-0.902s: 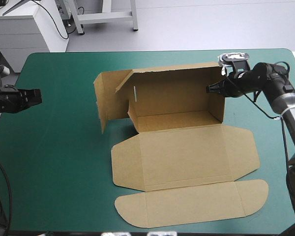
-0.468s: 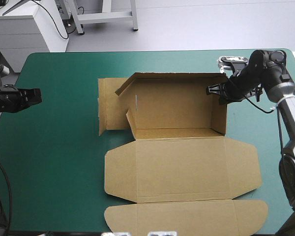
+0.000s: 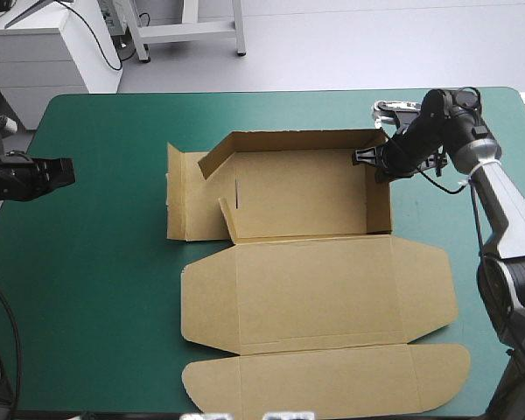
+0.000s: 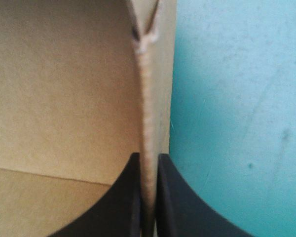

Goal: Fold the box

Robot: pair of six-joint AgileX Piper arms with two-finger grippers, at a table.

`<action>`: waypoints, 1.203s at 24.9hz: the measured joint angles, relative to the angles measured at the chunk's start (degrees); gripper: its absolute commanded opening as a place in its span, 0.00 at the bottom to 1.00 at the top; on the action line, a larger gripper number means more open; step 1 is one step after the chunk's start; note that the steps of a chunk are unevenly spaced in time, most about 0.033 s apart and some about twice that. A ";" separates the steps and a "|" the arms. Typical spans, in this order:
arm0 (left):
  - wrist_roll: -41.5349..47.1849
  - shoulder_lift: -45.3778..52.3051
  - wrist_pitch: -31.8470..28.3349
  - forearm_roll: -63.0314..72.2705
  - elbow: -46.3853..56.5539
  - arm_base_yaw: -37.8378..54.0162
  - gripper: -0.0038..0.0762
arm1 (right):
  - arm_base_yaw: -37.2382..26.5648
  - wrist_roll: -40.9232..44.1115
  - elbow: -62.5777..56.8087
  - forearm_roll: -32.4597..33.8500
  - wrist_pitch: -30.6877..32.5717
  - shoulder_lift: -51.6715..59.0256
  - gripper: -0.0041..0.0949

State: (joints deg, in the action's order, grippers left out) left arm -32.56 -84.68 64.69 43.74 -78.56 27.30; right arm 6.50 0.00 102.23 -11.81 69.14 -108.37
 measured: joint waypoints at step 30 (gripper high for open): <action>-0.07 0.00 2.08 0.00 0.00 0.00 0.04 | 5.16 4.15 0.14 3.48 1.90 -1.31 0.73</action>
State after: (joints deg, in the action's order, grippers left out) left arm -32.63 -84.68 66.77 43.74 -78.56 27.30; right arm 11.65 4.15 102.37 -8.33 71.04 -109.68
